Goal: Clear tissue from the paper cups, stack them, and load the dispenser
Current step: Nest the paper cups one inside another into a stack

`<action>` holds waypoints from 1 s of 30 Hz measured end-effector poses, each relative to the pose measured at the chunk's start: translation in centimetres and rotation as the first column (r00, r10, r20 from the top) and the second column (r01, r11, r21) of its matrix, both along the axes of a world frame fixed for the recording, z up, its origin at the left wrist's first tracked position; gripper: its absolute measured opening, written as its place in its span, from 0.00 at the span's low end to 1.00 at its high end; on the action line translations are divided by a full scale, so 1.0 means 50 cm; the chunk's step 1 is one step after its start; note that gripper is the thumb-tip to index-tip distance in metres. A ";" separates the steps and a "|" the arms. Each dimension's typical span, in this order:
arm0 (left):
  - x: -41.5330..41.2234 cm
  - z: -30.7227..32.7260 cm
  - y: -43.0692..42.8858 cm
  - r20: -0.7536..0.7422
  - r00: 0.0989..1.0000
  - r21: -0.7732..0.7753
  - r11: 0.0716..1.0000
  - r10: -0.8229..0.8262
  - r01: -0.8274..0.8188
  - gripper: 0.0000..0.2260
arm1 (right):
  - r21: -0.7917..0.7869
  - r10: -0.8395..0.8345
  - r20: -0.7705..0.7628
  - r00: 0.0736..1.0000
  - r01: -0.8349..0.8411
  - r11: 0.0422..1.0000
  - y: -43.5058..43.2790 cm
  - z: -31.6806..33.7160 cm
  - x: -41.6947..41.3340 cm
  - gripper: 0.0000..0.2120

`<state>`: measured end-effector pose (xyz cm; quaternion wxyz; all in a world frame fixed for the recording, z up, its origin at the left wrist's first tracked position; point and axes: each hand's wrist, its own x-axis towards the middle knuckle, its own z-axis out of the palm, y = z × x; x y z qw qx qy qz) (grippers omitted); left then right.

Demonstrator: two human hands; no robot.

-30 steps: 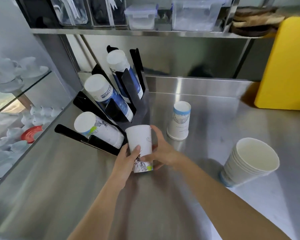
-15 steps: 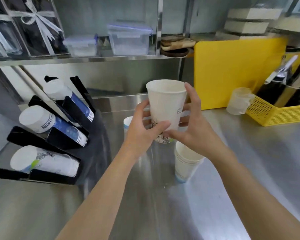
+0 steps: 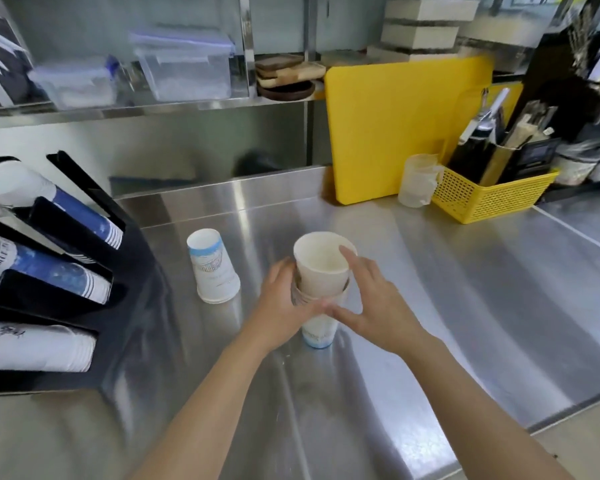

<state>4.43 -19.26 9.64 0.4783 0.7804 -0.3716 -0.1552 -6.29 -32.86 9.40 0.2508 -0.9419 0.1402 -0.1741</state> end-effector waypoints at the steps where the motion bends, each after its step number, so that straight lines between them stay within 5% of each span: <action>1: 0.002 -0.016 0.005 -0.007 0.999 0.045 0.998 -0.036 0.036 0.36 | -0.036 0.003 -0.044 0.999 -0.005 0.999 -0.003 -0.021 -0.002 0.40; 5: 0.000 -0.057 0.018 -0.103 0.991 0.102 0.990 -0.087 0.097 0.44 | 0.113 0.074 -0.025 0.997 -0.071 0.991 -0.003 -0.073 -0.014 0.40; 14: -0.011 -0.067 0.008 -0.377 0.925 -0.093 0.992 0.046 -0.087 0.31 | 0.336 0.034 0.144 0.989 -0.082 0.938 0.015 -0.090 0.016 0.32; 20: 0.014 0.002 0.040 -0.319 0.943 -0.195 0.967 0.097 -0.166 0.32 | 0.497 0.031 0.273 0.962 -0.169 0.851 0.026 -0.003 0.050 0.30; 24: 0.034 0.039 0.076 -0.263 0.961 -0.195 0.970 0.090 -0.144 0.22 | 0.675 0.035 0.238 0.971 -0.192 0.712 0.030 0.039 0.101 0.18; 30: 0.069 0.037 0.144 -0.025 0.997 0.034 0.997 0.069 -0.068 0.33 | 0.855 0.047 0.041 0.998 -0.060 0.515 0.064 0.054 0.164 0.15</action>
